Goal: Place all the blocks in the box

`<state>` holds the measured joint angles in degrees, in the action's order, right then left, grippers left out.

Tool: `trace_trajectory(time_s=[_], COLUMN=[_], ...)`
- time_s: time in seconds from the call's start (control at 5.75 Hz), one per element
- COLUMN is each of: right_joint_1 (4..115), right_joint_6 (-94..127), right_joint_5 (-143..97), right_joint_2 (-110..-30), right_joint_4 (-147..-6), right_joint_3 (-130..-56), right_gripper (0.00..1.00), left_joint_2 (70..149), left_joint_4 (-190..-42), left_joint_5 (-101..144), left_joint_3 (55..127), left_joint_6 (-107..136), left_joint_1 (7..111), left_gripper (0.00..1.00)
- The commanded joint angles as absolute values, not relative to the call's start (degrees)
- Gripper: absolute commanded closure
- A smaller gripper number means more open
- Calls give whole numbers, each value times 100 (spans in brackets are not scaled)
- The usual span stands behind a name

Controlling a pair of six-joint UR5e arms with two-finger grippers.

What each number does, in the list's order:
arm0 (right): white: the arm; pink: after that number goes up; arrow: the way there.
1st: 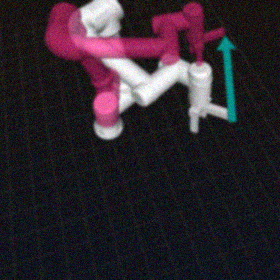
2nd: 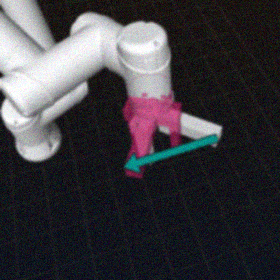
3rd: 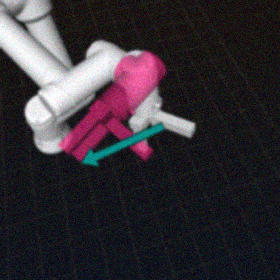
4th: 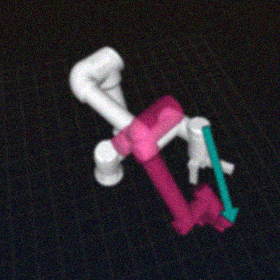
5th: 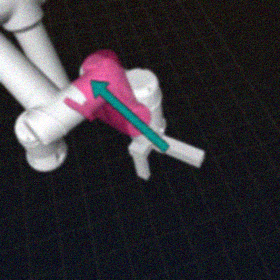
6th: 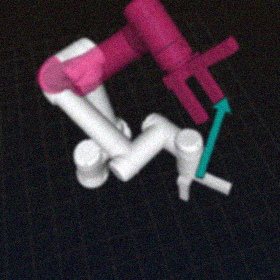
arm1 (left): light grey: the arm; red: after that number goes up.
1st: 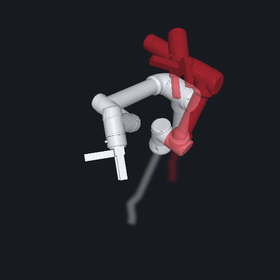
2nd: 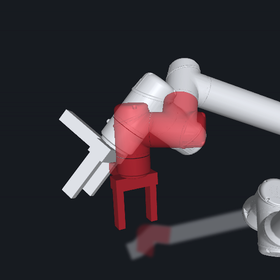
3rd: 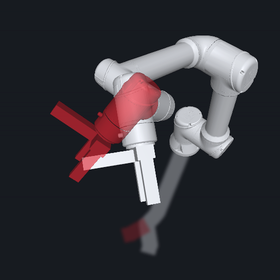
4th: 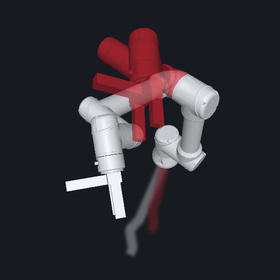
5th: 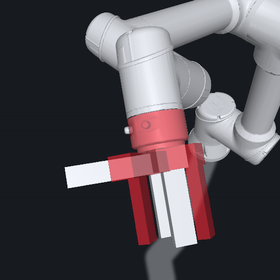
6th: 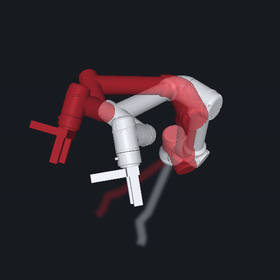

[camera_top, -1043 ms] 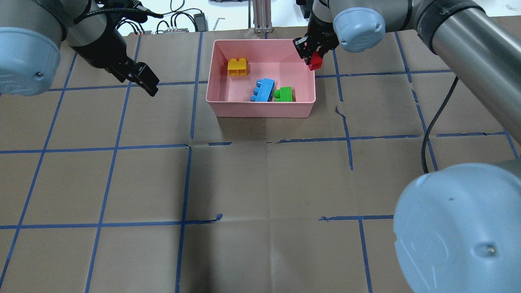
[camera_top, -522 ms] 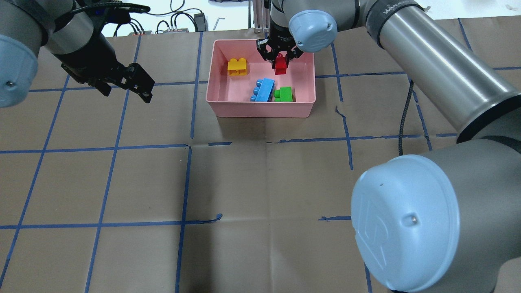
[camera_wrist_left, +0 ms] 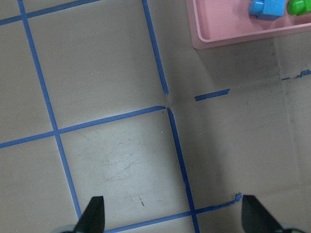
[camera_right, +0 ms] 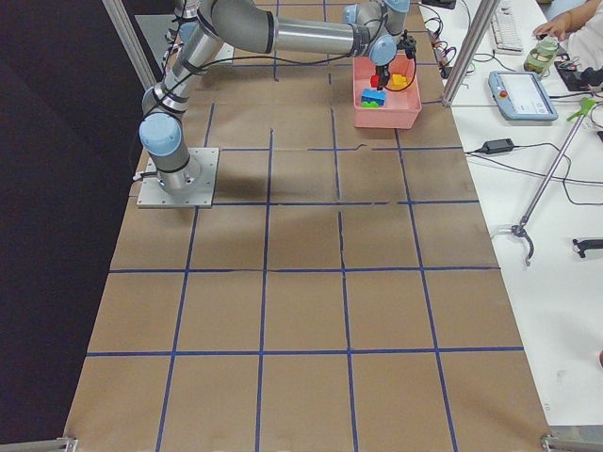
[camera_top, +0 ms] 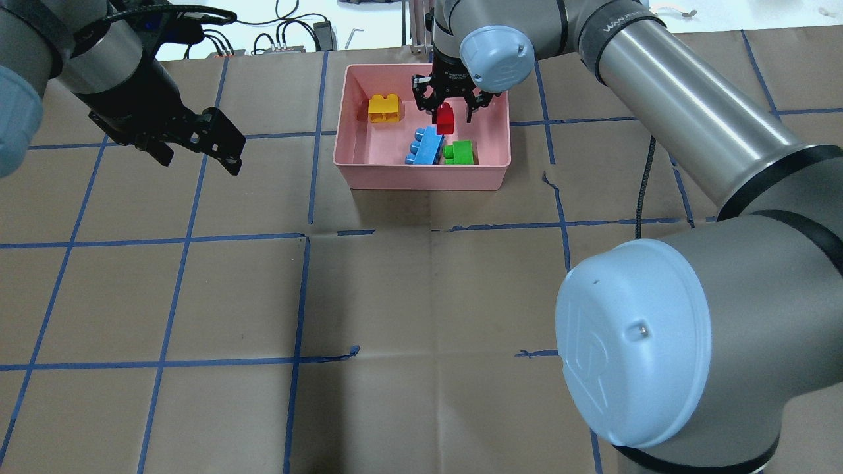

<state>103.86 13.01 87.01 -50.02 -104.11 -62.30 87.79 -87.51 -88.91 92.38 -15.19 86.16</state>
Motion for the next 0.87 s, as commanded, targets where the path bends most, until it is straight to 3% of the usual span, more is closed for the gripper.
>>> trace_trajectory(time_s=[0.0, 0.52, 0.7], right_joint_1=[10223, 9538, 9353], right_joint_6=[1468, 1381, 1136], right_joint_5=[8771, 8771, 8789], right_joint_2=[-5499, -6343, -6781], right_joint_4=[-9672, -8407, -8185], right_joint_3=[-6266, -6336, -6755], right_gripper=[0, 0, 1], left_joint_2=[8781, 8859, 8851], left_joint_4=[-8780, -8780, -8780], left_joint_5=[-8886, -8859, -8859], left_joint_3=[9211, 9228, 9229], left_joint_6=[-1441, -1204, -1204], left_joint_1=[8648, 8692, 8718], left_gripper=[1, 1, 1])
